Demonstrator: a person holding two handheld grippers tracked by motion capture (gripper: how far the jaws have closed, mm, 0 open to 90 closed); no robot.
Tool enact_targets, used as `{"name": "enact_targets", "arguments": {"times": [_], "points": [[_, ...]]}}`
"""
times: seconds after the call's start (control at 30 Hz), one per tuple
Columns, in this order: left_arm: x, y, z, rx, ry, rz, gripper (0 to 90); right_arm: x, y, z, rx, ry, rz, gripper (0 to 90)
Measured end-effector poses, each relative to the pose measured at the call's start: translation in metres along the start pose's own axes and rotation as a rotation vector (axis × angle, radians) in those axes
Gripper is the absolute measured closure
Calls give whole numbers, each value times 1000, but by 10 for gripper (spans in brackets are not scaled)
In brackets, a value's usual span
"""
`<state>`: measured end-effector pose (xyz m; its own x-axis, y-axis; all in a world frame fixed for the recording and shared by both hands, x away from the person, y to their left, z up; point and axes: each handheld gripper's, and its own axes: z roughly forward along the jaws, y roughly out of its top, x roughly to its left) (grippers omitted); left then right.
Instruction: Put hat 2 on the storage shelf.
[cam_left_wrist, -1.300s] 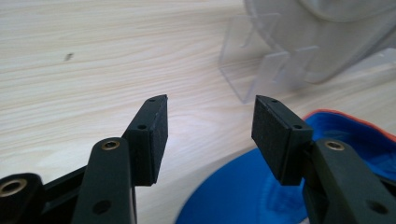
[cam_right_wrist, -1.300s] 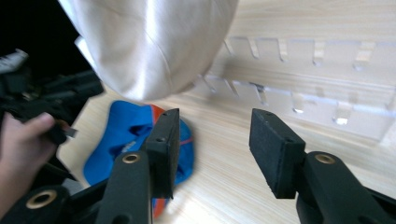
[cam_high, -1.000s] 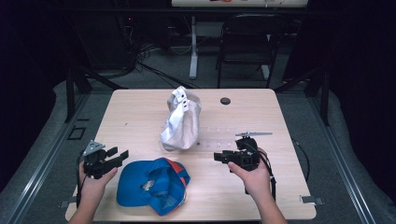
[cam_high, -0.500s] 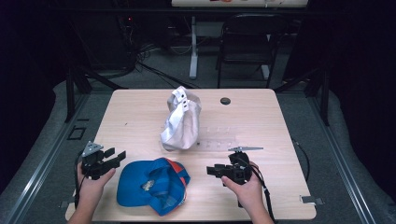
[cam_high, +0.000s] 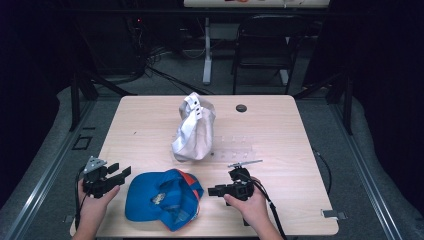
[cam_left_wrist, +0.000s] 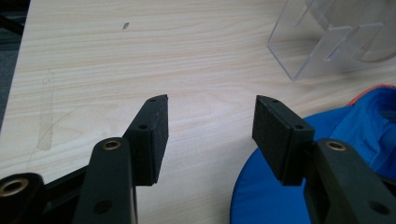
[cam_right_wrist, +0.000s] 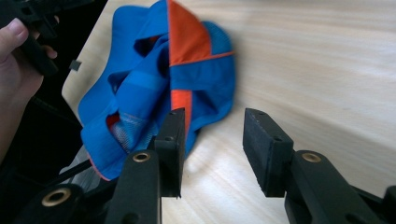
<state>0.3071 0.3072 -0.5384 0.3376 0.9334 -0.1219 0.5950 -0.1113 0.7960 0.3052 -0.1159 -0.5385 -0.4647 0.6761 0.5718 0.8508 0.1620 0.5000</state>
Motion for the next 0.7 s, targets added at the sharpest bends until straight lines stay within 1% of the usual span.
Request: {"name": "enact_targets", "arguments": {"times": [0.03,0.07,0.1,0.13,0.17,0.2,0.23,0.27,0.3,0.37,0.4,0.43,0.47,0.53,0.57,0.63,0.7], "points": [[0,-1,-2,6,3,2,464,1,-1,2,1,10,2,597],[0,-1,-2,6,3,2,464,3,-3,10,-51,24,8,597],[0,-1,-3,7,5,1,464,5,-4,14,-68,32,15,596],[-1,-2,-3,2,9,-2,464,5,-4,14,-68,32,15,596],[-1,-2,-4,3,12,-2,463,6,-5,19,-90,41,23,595],[-1,-3,-4,3,12,0,463,5,-5,19,-14,70,14,594],[-2,-3,-3,5,17,7,463,6,-7,24,-11,85,21,590],[-2,-3,-3,10,15,9,463,6,-6,23,63,76,14,591],[-2,-4,-3,8,15,9,463,6,-6,24,68,77,16,591],[-2,-4,-3,15,16,9,464,5,-7,28,83,96,32,594],[-2,-4,-3,15,16,9,463,5,-7,28,83,96,32,594],[-1,-5,-3,16,16,9,463,4,-7,32,95,117,49,600],[-1,-5,-3,16,16,9,463,4,-7,32,95,117,49,600],[0,-5,-2,14,17,9,463,3,-9,37,110,134,67,604],[-1,-5,-2,14,16,10,463,3,-9,38,113,143,77,606],[-1,-5,-3,21,18,14,463,3,-10,40,110,150,84,607],[-2,-5,-3,18,15,14,463,2,-10,42,114,158,92,609]]}}
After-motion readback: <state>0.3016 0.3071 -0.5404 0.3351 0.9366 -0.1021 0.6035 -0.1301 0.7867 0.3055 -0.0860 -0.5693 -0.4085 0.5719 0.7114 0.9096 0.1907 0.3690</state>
